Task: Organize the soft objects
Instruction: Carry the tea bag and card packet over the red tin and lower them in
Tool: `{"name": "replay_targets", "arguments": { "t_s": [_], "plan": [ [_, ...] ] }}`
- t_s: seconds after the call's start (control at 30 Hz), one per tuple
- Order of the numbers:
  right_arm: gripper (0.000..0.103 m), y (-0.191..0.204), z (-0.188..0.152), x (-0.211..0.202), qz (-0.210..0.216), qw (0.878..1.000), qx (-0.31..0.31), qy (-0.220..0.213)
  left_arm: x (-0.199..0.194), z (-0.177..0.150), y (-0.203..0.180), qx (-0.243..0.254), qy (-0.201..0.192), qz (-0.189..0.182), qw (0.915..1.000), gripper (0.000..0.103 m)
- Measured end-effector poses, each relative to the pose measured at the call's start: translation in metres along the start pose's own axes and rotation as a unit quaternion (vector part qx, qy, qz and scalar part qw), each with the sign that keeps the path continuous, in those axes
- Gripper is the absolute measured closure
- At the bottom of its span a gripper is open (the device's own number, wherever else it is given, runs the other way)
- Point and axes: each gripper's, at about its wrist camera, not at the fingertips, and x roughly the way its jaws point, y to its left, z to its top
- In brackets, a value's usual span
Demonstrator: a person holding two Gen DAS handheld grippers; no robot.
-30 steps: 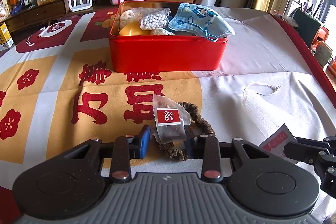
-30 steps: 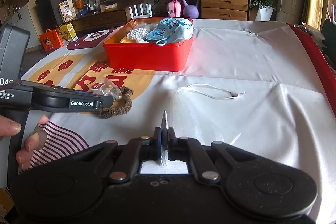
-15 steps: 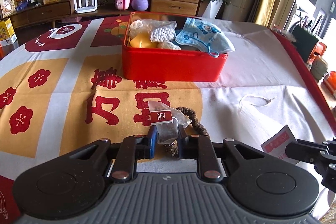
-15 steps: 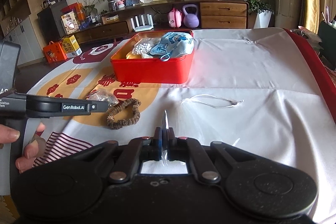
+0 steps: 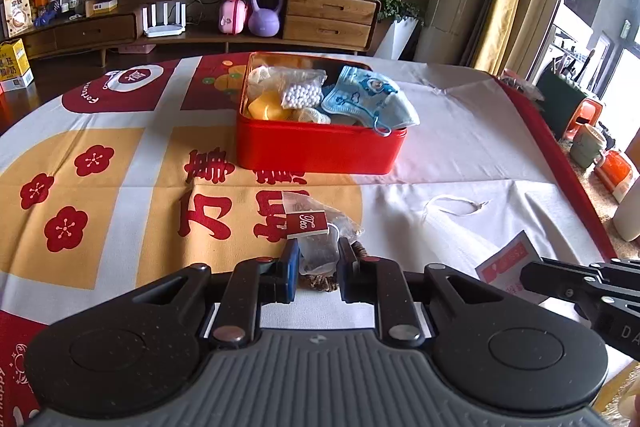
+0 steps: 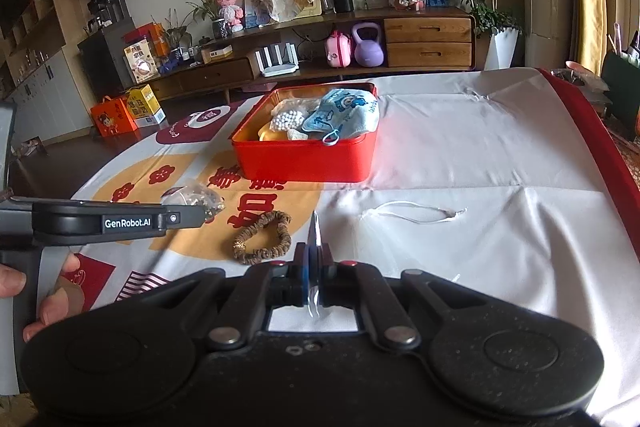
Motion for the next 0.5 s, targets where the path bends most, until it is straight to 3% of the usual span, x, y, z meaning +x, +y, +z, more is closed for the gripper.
{"name": "replay_targets", "arguments": {
  "t_s": [0.5],
  "plan": [
    [0.1, 0.012, 0.067, -0.014, 0.03, 0.999, -0.014, -0.034, -0.035, 0.044, -0.014, 0.037, -0.038, -0.002, 0.9986, 0.084]
  ]
}}
